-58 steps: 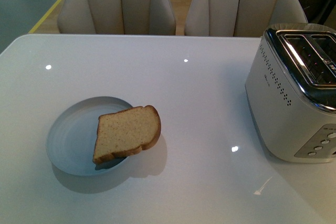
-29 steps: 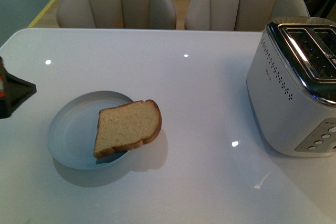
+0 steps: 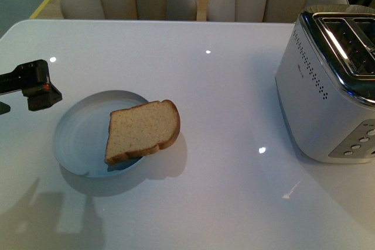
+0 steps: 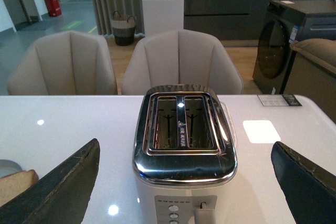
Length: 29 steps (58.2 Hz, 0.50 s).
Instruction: Left arm holds plate, right arm toasts bread
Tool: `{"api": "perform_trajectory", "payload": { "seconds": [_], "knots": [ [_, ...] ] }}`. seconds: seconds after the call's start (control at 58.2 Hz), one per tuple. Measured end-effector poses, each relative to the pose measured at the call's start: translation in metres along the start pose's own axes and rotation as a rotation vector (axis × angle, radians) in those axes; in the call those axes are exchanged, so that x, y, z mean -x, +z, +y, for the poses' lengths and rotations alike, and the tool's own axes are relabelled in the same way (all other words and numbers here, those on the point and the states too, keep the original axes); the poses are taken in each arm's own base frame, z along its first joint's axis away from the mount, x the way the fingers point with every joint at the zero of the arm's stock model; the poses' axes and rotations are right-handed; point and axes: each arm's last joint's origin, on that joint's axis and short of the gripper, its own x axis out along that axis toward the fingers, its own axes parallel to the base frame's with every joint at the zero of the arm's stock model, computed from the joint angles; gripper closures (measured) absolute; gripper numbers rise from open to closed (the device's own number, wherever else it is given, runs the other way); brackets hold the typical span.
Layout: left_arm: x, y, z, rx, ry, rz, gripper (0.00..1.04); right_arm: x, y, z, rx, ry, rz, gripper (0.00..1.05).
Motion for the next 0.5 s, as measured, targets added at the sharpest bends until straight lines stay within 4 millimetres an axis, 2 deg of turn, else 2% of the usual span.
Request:
{"api": "perform_trajectory", "payload": {
  "seconds": [0.103,0.258,0.395,0.499],
  "knots": [
    [-0.017,-0.004,0.009,-0.037,-0.014,0.065,0.07,0.000,0.000,0.000,0.000,0.000,0.000,0.09],
    [-0.042,-0.015,0.013,-0.053,-0.066,0.154,0.07,0.000,0.000,0.000,0.000,0.000,0.000,0.09],
    [-0.060,-0.008,0.013,-0.072,-0.080,0.179,0.07,0.000,0.000,0.000,0.000,0.000,0.000,0.09],
    [-0.073,-0.012,0.016,-0.065,-0.075,0.212,0.07,0.000,0.000,0.000,0.000,0.000,0.000,0.09]
  ]
}}
